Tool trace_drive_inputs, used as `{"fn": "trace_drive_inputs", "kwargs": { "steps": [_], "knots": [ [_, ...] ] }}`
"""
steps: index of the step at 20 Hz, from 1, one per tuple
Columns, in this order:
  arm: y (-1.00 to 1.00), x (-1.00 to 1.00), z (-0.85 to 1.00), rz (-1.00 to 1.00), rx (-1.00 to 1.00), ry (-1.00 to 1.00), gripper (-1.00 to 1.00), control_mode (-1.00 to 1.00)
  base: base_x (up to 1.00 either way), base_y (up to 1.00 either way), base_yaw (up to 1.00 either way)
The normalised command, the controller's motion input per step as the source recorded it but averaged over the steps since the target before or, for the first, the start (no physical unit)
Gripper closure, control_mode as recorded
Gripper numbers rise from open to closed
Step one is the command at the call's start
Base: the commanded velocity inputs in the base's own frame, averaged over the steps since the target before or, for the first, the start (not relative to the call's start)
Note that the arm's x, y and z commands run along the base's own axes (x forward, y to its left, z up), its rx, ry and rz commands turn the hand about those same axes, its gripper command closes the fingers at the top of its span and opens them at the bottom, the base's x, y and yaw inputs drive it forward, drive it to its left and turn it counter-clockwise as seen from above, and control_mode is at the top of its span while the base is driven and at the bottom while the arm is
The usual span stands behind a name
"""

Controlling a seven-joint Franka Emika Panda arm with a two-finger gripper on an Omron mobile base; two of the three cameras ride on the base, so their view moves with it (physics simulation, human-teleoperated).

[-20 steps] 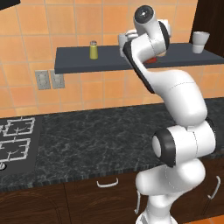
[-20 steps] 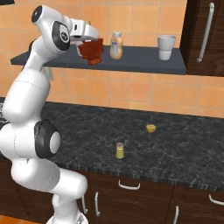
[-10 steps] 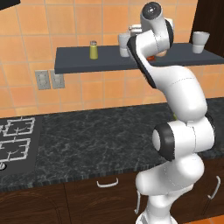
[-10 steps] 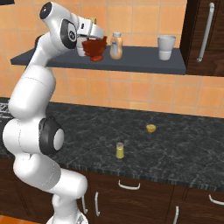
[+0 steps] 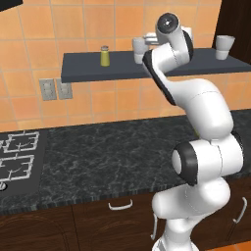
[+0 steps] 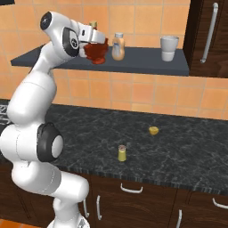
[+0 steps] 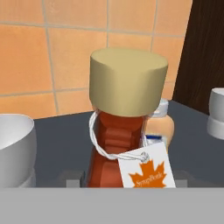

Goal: Put the shaker and condiment bottle from the counter next to their counterparts in the cabinet.

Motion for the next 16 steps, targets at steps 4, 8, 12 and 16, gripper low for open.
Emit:
{"fn": "trace_drive_inputs", "kwargs": {
  "steps": [4, 8, 12, 16],
  "knots": [
    [0.0, 0.45, -0.2, 0.03, -0.07, 0.0, 1.0, -1.0, 0.0, 0.0, 0.0],
    [0.0, 0.34, -0.15, 0.03, -0.08, 0.0, 1.0, -1.0, 0.0, 0.0, 0.0],
    [-0.05, 0.3, -0.15, 0.01, -0.03, 0.01, 1.0, -1.0, 0.0, 0.0, 0.0],
    [-0.05, 0.17, -0.26, 0.01, 0.0, 0.11, 1.0, -1.0, 0.0, 0.0, 0.0]
  ]
}}
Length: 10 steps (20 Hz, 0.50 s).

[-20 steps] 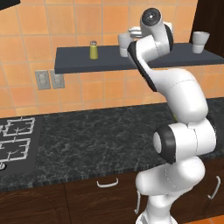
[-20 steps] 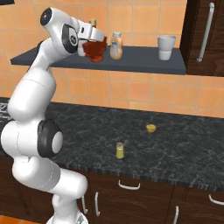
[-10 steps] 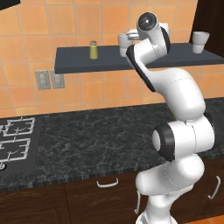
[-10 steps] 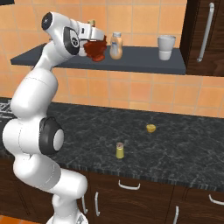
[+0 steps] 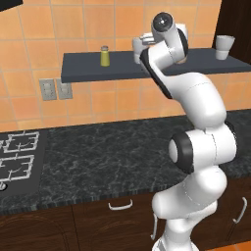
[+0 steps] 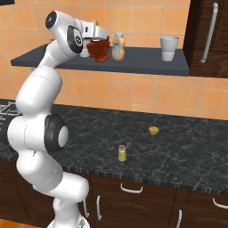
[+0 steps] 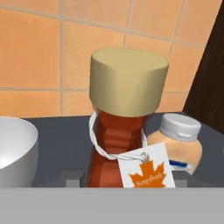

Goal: Put the shaker and condiment bottle from the counter next to their counterparts in the cabinet.

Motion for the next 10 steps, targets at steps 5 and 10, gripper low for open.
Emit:
{"fn": "trace_drive_inputs", "kwargs": {
  "steps": [5, 10],
  "knots": [
    [0.0, 0.04, -0.3, 0.0, -0.01, 0.12, -1.0, -1.0, 0.0, 0.0, 0.0],
    [-0.03, 0.08, -0.16, 0.0, 0.0, 0.05, -1.0, -1.0, 0.0, 0.0, 0.0]
  ]
}}
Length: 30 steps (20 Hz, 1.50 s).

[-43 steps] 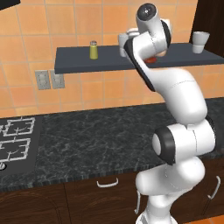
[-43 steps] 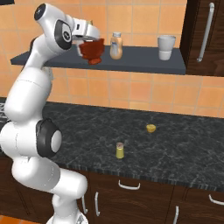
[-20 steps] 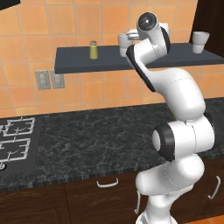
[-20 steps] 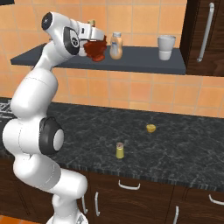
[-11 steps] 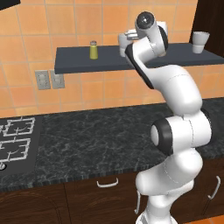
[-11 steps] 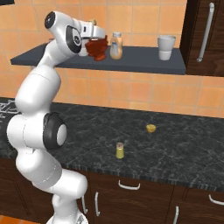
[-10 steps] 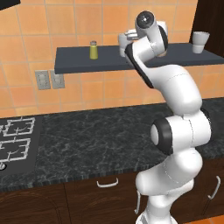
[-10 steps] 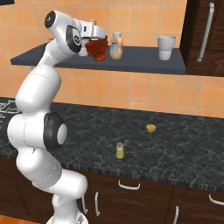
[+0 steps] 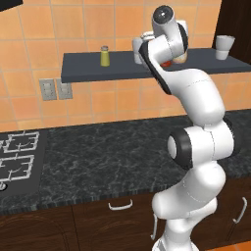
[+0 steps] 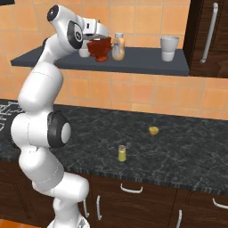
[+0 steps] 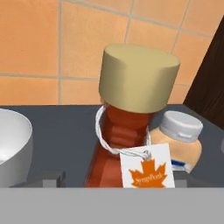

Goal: Put the shaker and condiment bottle from the counter next to their counterparts in the cabinet.

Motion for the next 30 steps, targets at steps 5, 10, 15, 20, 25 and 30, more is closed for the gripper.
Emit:
{"fn": "trace_drive_inputs", "kwargs": {
  "steps": [5, 10, 15, 20, 25, 30],
  "knots": [
    [0.0, -0.33, -0.03, 0.03, 0.0, -0.03, -1.0, -1.0, 0.0, 0.0, 0.0],
    [0.0, -0.33, 0.0, 0.02, 0.0, -0.01, -1.0, -1.0, 0.0, 0.0, 0.0],
    [0.0, -0.38, 0.0, 0.02, 0.0, 0.0, -1.0, -1.0, 0.0, 0.0, 0.0],
    [0.0, -0.7, -0.02, 0.0, 0.0, 0.0, -1.0, -1.0, 0.0, 0.0, 0.0],
    [0.0, -0.89, -0.19, 0.0, 0.0, 0.03, -1.0, -1.0, 0.0, 0.0, 0.0],
    [0.0, -0.68, -0.28, 0.0, 0.0, 0.11, -1.0, -1.0, 0.0, 0.0, 0.0]
  ]
}}
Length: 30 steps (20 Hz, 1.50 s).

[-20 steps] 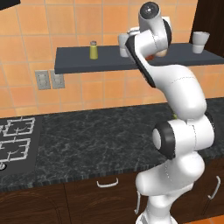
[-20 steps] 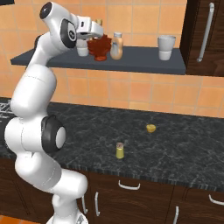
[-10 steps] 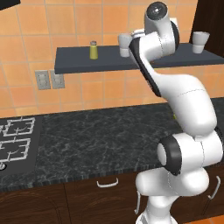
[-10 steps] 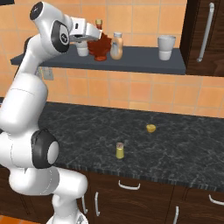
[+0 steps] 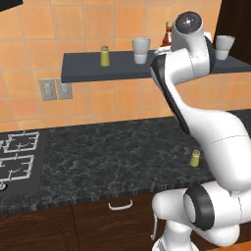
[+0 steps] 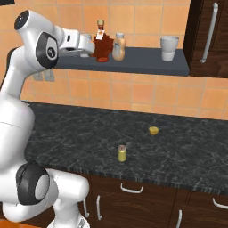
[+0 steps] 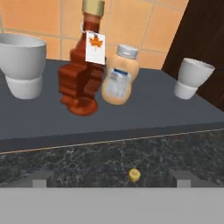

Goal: Put the shaker and condiment bottle from the counter next to their counterparts in the cabinet.

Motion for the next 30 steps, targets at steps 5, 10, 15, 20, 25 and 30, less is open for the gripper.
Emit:
{"fn": "trace_drive_inputs", "kwargs": {
  "steps": [5, 10, 15, 20, 25, 30],
  "knots": [
    [0.0, -0.47, -0.26, 0.0, 0.03, 0.22, -1.0, -1.0, 0.0, 0.0, 0.0],
    [0.0, -0.45, -0.37, 0.0, 0.03, 0.25, -1.0, -1.0, 0.0, 0.0, 0.0],
    [-0.04, -0.49, -0.44, 0.0, 0.02, 0.21, -1.0, -1.0, 0.0, 0.0, 0.0],
    [-0.2, -0.4, -0.51, 0.0, 0.0, 0.07, -1.0, -1.0, 0.0, 0.0, 0.0],
    [-0.21, -0.17, -0.48, 0.04, 0.0, -0.09, -1.0, -1.0, 0.0, 0.0, 0.0],
    [-0.16, -0.17, -0.51, 0.02, 0.01, -0.06, -1.0, -1.0, 0.0, 0.0, 0.0]
  ]
}}
